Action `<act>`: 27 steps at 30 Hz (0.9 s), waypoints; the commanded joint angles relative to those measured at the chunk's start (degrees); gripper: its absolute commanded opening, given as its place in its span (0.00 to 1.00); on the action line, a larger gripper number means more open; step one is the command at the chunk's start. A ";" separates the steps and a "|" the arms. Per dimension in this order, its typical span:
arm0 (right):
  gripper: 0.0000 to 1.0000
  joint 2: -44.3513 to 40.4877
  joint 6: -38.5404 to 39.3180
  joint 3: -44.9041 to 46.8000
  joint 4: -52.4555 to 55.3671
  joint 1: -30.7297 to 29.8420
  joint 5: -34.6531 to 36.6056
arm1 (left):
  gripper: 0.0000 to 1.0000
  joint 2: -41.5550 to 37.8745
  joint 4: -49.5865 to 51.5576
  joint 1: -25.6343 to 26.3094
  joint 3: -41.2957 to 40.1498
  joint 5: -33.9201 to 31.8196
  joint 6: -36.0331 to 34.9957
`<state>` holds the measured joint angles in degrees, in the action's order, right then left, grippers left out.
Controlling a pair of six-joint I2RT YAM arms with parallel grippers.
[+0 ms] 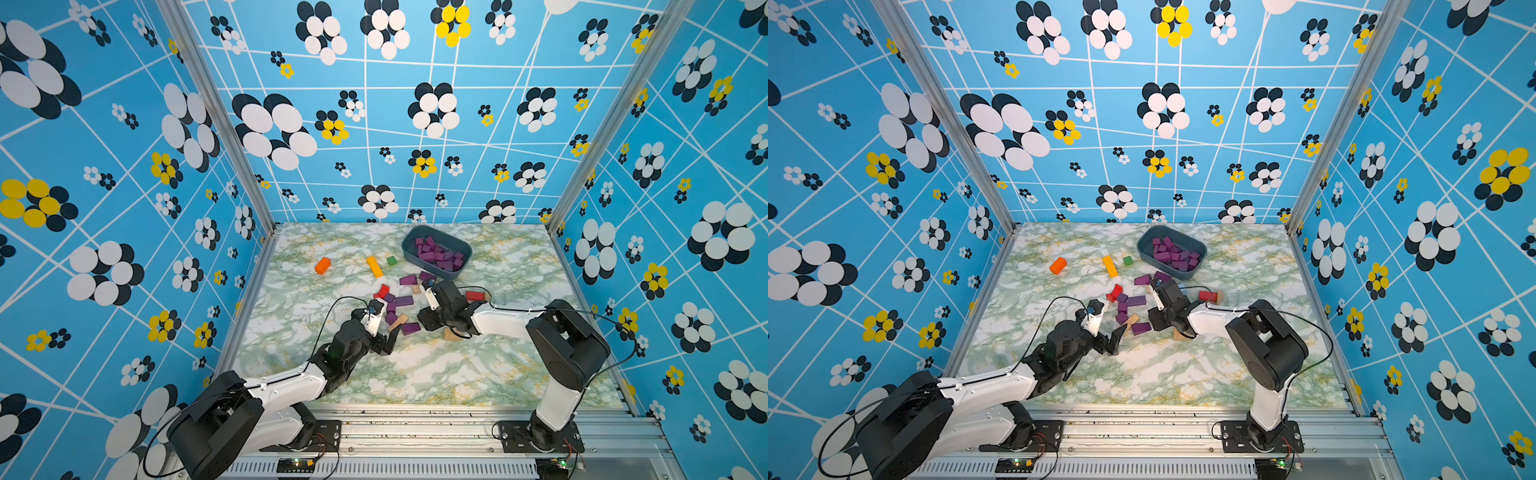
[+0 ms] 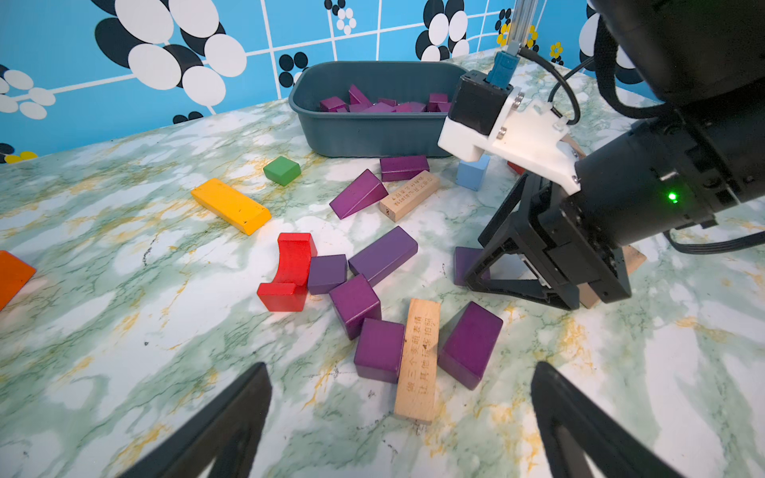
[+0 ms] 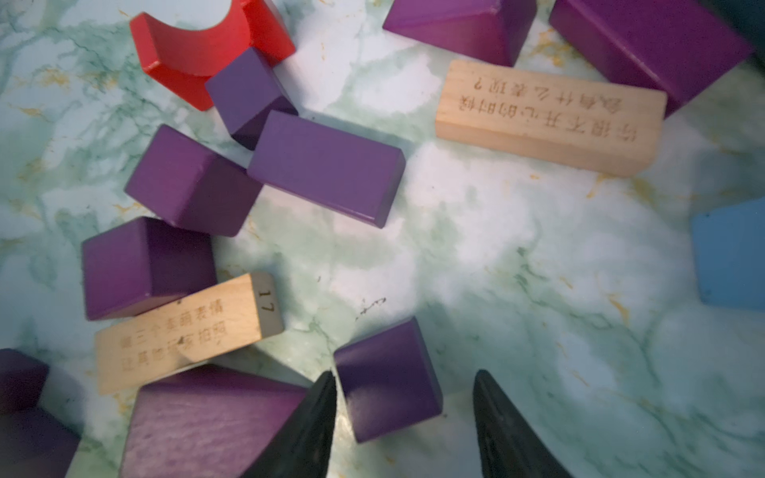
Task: Pick purple bricks into the storage bin
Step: Pick up the building block from the center of the board.
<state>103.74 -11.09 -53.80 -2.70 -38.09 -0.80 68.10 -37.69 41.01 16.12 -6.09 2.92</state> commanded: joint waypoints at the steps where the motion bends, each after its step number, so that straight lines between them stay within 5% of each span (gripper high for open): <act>1: 0.53 1.65 1.16 -1.55 3.05 0.01 1.59 | 0.99 0.16 0.51 0.38 0.76 -1.31 -1.12; 17: 0.31 -0.12 1.35 0.33 -0.56 0.01 -0.43 | 0.99 0.64 2.05 0.38 1.53 -2.78 -0.54; 27: 0.29 -2.84 -3.63 -2.36 -0.53 2.71 -3.95 | 1.00 0.20 3.41 0.38 1.63 -4.64 0.47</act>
<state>102.89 -12.25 -54.04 -3.46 -37.06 -2.94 68.20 -35.27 41.01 16.23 -9.52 2.98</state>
